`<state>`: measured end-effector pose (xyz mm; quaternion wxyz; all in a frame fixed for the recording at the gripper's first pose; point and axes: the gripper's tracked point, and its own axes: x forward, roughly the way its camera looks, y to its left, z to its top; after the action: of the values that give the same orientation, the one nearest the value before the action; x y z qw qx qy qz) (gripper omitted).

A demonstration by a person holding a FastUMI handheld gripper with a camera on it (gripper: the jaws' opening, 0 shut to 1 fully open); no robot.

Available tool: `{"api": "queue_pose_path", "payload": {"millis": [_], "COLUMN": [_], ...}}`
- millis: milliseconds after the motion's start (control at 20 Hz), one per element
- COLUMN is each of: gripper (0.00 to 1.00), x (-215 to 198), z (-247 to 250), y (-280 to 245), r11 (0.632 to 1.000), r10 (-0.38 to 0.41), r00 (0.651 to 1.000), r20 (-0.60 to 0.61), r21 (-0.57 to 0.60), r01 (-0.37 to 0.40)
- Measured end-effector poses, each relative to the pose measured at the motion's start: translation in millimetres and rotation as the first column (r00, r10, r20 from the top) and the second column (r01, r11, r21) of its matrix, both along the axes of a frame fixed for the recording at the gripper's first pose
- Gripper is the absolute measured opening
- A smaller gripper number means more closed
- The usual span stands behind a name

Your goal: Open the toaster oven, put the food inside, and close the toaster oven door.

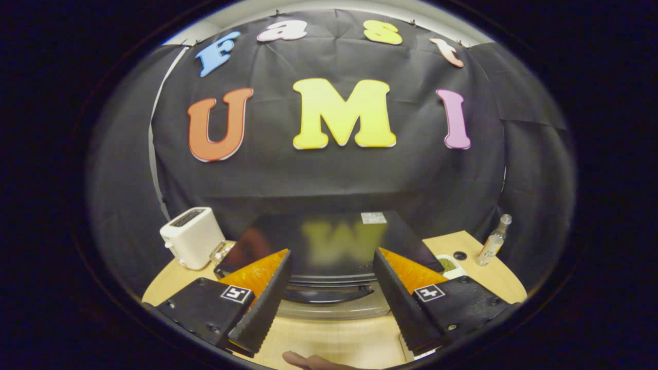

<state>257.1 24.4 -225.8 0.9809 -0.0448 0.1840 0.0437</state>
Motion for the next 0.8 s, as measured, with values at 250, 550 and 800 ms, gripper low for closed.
{"api": "queue_pose_path", "payload": {"millis": [250,550,800], "gripper": [1.0,1.0,1.0], "x": [-1,-13,-59], "z": [-31,-36,-45], "y": [10,9,6], "r11": [1.0,1.0,0.998], "r10": [0.012,-0.02,-0.033], "r00": [0.996,0.995,0.999], "r20": [-0.09,-0.095,-0.036], "r21": [-0.019,-0.023,-0.049], "r01": [-0.014,0.018,0.031]}}
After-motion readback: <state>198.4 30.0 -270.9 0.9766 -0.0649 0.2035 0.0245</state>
